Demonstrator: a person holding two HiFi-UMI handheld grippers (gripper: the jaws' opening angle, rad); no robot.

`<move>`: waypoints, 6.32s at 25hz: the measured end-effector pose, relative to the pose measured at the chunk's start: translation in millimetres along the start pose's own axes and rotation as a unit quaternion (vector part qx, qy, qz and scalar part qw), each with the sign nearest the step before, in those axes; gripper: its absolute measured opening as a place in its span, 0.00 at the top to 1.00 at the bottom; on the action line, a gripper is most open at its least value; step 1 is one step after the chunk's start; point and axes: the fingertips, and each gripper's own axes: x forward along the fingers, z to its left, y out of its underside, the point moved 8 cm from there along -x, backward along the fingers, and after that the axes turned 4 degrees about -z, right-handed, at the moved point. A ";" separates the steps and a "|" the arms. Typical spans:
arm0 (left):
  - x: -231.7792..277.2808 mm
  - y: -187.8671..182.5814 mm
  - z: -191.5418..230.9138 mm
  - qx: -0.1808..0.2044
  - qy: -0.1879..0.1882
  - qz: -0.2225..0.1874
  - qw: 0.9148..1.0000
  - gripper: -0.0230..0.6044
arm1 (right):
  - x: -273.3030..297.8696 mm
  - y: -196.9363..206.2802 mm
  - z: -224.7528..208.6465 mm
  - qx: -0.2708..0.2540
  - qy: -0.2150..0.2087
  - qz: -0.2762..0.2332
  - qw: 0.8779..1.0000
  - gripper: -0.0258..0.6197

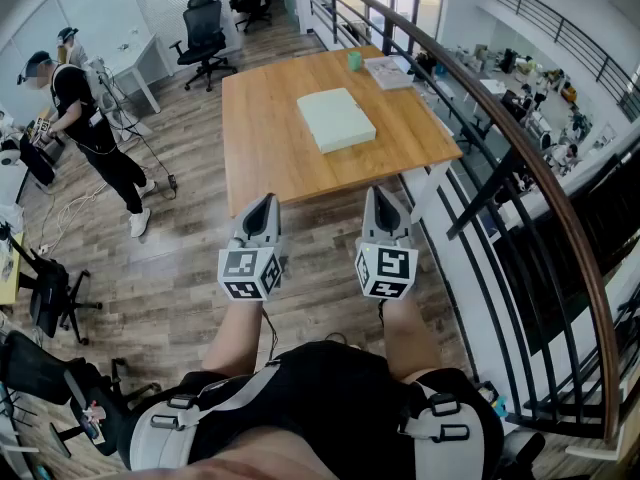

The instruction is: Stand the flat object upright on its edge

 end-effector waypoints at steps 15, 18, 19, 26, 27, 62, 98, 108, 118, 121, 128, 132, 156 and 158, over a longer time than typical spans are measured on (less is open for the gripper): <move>11.3 -8.6 -23.2 -0.002 0.007 -0.003 1.000 0.97 | -4.5 -5.9 -23.9 0.029 -0.001 -0.010 1.000 0.97; 15.1 -11.9 -35.1 0.003 0.008 -0.004 1.000 0.97 | -7.2 -7.1 -34.6 0.033 -0.002 -0.007 0.999 0.97; 16.6 -11.6 -39.4 0.003 0.009 -0.004 1.000 0.97 | -7.5 -6.6 -38.4 0.033 -0.003 -0.006 0.999 0.97; 25.9 -2.7 -60.1 0.004 0.004 0.001 1.000 0.97 | -4.1 -4.5 -59.9 0.034 -0.011 -0.010 0.999 0.97; 27.3 -3.3 -62.1 0.007 0.003 0.000 1.000 0.97 | -3.5 -5.4 -62.9 0.035 -0.010 -0.013 0.999 0.97; 286.6 52.0 64.7 -0.030 0.035 0.023 0.999 0.97 | 263.3 78.3 -110.3 -0.002 -0.005 0.055 0.998 0.97; 464.6 114.8 175.6 -0.074 -0.022 0.098 0.992 0.97 | 497.5 157.1 -154.8 -0.002 -0.055 0.127 0.990 0.97; 486.4 131.2 187.2 -0.082 -0.099 0.133 0.983 0.97 | 545.6 188.6 -188.4 0.013 -0.091 0.163 0.982 0.97; 494.6 158.6 194.0 -0.113 -0.124 0.172 0.971 0.77 | 571.0 232.9 -203.8 0.067 -0.146 0.206 0.965 0.82; 498.9 174.6 193.2 -0.120 -0.122 0.200 0.965 0.72 | 575.9 251.0 -208.5 0.091 -0.151 0.235 0.956 0.80; 512.5 231.1 183.1 -0.126 -0.094 0.309 0.938 0.66 | 583.2 304.0 -219.1 0.108 -0.180 0.336 0.918 0.79; 518.9 260.5 182.4 -0.163 -0.096 0.344 0.920 0.66 | 586.4 337.6 -221.9 0.125 -0.201 0.392 0.889 0.77; 530.2 343.4 203.4 -0.319 -0.074 0.400 0.856 0.61 | 601.5 430.1 -233.3 0.226 -0.218 0.543 0.778 0.73; 531.5 343.9 204.5 -0.324 -0.070 0.403 0.853 0.61 | 601.7 430.2 -233.6 0.232 -0.212 0.544 0.778 0.73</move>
